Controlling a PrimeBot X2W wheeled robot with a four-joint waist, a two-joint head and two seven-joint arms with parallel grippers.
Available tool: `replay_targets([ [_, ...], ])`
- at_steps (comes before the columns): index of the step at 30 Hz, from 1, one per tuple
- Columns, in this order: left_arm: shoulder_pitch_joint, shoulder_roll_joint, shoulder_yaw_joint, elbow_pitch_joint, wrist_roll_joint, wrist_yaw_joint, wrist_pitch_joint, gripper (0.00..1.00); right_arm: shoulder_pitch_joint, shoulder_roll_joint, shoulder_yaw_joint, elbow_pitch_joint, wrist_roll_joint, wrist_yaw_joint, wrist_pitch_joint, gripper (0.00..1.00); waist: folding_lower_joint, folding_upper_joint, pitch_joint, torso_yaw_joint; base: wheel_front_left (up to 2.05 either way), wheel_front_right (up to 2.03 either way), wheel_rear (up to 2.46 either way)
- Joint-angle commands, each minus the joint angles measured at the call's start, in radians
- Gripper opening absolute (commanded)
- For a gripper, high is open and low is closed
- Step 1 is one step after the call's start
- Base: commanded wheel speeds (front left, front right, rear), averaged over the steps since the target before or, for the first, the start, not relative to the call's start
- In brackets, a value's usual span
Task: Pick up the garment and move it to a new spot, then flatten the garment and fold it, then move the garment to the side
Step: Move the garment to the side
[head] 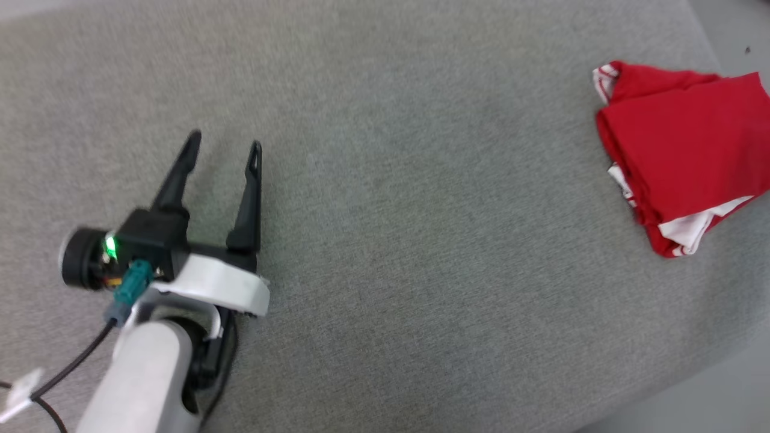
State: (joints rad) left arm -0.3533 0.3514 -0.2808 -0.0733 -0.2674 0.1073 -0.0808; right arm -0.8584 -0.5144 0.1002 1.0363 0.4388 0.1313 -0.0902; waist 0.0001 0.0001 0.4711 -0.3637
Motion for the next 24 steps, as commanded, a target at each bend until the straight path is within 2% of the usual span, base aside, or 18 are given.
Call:
replay_targets([
  [1,0.032,-0.011,0.002,0.017,-0.013,0.008,-0.014,1.0,0.026,-0.003,0.018,-0.008,-0.005,-0.001,-0.011,1.0,-0.0001,-0.0001,-0.085,-0.001,0.0,0.0,0.0],
  [6,0.114,-0.049,-0.003,0.068,-0.051,0.023,-0.051,1.0,0.111,0.008,0.081,-0.068,-0.002,-0.001,-0.026,1.0,-0.0001,-0.0001,-0.221,0.03,0.0,0.0,0.0],
  [13,0.205,-0.078,0.004,0.121,-0.09,0.041,-0.087,1.0,0.277,0.044,0.122,-0.192,0.011,-0.001,-0.04,1.0,-0.0001,-0.0001,-0.351,0.104,0.0,0.0,0.0],
  [24,0.278,-0.089,0.015,0.18,-0.124,0.061,-0.108,1.0,0.506,0.141,0.14,-0.431,0.003,-0.001,-0.034,1.0,-0.0001,-0.0001,-0.445,0.257,0.0,0.0,0.0],
])
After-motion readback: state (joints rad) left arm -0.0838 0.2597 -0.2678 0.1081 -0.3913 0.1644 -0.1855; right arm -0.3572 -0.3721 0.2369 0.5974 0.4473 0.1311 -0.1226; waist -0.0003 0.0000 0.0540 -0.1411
